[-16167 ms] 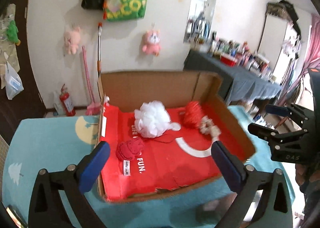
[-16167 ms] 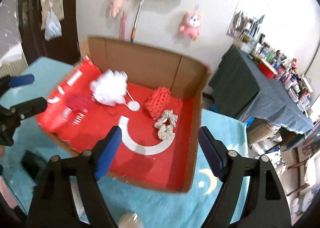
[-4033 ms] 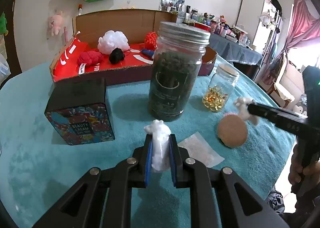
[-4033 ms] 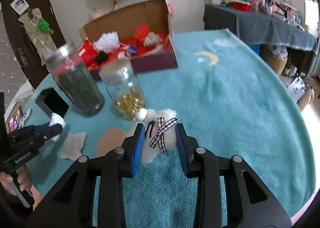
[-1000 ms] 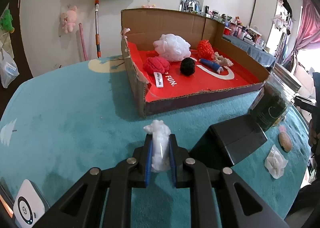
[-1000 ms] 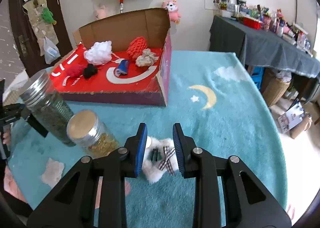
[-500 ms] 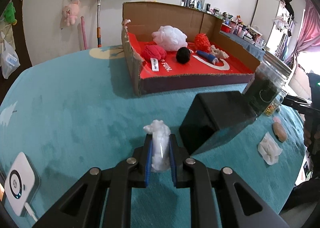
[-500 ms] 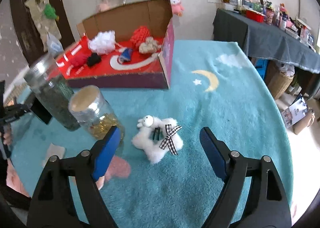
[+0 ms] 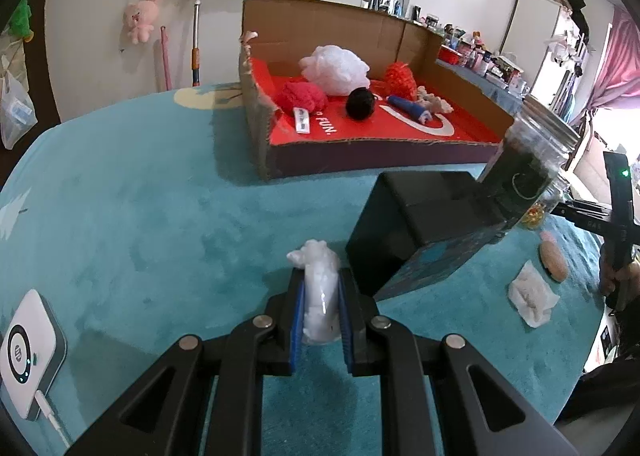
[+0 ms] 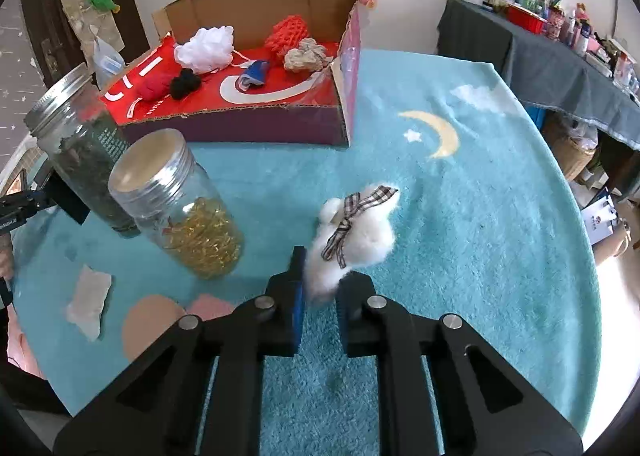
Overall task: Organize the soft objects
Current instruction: 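Carry the white cloth and plush lamb into the cardboard box with both tools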
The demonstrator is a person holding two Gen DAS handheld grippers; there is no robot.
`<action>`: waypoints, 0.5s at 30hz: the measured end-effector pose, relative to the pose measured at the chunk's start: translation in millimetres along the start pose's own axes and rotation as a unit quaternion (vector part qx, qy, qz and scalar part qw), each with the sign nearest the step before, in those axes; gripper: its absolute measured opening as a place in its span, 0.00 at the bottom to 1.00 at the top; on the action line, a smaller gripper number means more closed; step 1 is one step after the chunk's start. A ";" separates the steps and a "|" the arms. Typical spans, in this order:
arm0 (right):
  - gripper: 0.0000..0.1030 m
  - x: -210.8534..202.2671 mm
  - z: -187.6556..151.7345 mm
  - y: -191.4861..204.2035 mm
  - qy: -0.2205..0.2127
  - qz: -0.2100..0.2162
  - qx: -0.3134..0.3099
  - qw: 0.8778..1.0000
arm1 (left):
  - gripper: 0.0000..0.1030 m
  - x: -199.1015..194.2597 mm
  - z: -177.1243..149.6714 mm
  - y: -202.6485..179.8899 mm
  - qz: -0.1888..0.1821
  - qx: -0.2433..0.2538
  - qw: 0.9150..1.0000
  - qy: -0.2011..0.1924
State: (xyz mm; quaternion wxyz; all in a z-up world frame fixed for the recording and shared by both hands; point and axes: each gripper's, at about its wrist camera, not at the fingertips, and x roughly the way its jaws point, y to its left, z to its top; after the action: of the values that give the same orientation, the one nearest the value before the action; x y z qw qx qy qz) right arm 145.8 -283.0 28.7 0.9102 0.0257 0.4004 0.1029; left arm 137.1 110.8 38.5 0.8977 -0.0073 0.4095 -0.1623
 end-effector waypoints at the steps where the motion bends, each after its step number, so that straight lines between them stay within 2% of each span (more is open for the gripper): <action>1: 0.10 -1.6 -0.6 0.9 -0.002 0.004 0.000 1.000 | 0.16 0.2 0.0 -1.1 -0.002 0.000 1.000 0.000; 6: 0.09 -14.6 -2.1 6.6 -0.023 0.008 -0.007 1.000 | 0.16 -0.7 1.0 -3.7 -0.005 0.001 1.000 -0.002; 15: 0.09 -11.8 4.6 10.7 -0.023 0.025 -0.011 0.999 | 0.16 3.6 8.4 0.8 -0.004 0.002 1.000 -0.002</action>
State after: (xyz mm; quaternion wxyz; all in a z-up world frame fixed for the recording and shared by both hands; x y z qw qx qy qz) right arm 139.7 -274.8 41.7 0.9165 0.0284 0.3775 0.1292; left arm 145.8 109.5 41.3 0.8979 -0.0071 0.4073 -0.1666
